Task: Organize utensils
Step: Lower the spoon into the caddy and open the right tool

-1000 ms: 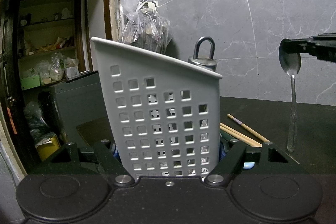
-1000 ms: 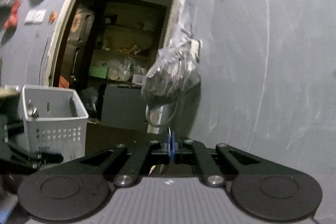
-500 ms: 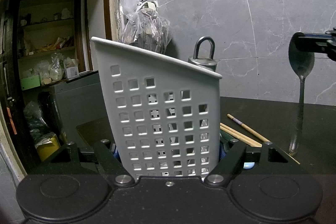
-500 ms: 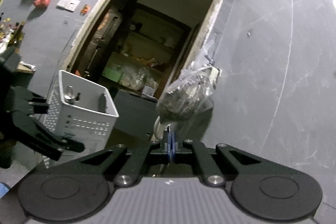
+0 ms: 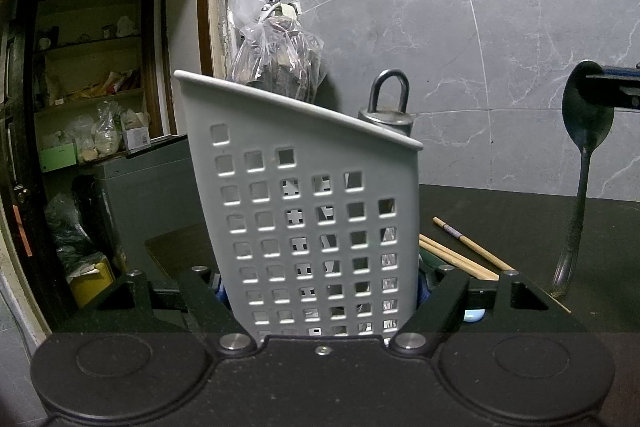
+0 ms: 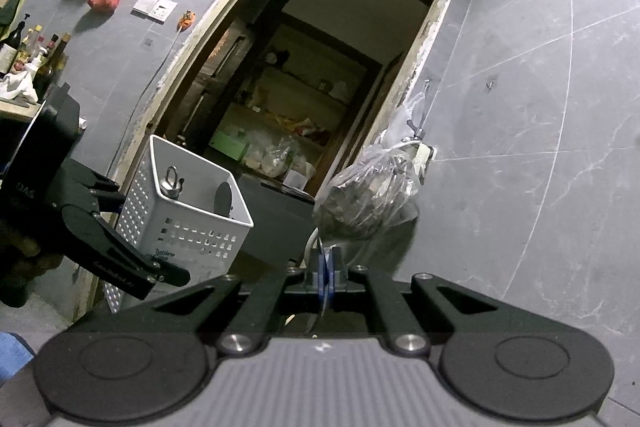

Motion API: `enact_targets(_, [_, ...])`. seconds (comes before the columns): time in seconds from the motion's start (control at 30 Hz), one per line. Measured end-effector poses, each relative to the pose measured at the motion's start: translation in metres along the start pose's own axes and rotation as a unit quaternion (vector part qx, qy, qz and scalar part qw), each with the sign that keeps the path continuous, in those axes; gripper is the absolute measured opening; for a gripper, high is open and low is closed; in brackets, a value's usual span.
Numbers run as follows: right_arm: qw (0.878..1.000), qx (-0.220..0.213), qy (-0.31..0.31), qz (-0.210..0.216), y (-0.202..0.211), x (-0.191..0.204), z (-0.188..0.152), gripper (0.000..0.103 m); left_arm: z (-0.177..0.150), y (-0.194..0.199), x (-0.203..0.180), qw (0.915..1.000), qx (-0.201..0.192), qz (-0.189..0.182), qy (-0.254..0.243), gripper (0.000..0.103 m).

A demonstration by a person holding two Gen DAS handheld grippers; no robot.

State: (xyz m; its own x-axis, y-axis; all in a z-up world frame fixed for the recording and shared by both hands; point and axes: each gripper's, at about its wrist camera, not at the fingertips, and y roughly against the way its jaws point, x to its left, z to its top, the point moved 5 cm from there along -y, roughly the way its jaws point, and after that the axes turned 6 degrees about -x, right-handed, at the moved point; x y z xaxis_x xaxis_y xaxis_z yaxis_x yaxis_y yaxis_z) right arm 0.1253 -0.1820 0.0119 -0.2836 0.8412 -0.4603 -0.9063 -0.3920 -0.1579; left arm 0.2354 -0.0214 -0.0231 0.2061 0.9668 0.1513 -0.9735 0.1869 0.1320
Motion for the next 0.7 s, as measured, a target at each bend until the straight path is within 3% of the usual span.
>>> enact_targets(0.4, [1.000,0.007,0.004,0.004,-0.005,-0.001,-0.003,0.003,0.000,0.000,0.000,1.0000,0.000,0.000,0.000,0.078])
enact_targets(0.6, [1.000,-0.017,0.019,-0.010,-0.011,-0.009,0.014,0.003,0.000,0.000,0.000,1.0000,0.000,0.001,0.001,0.078])
enact_targets(0.7, [0.998,-0.048,0.025,-0.024,-0.013,-0.016,0.029,0.003,0.001,0.000,-0.001,1.0000,0.000,0.001,0.001,0.078])
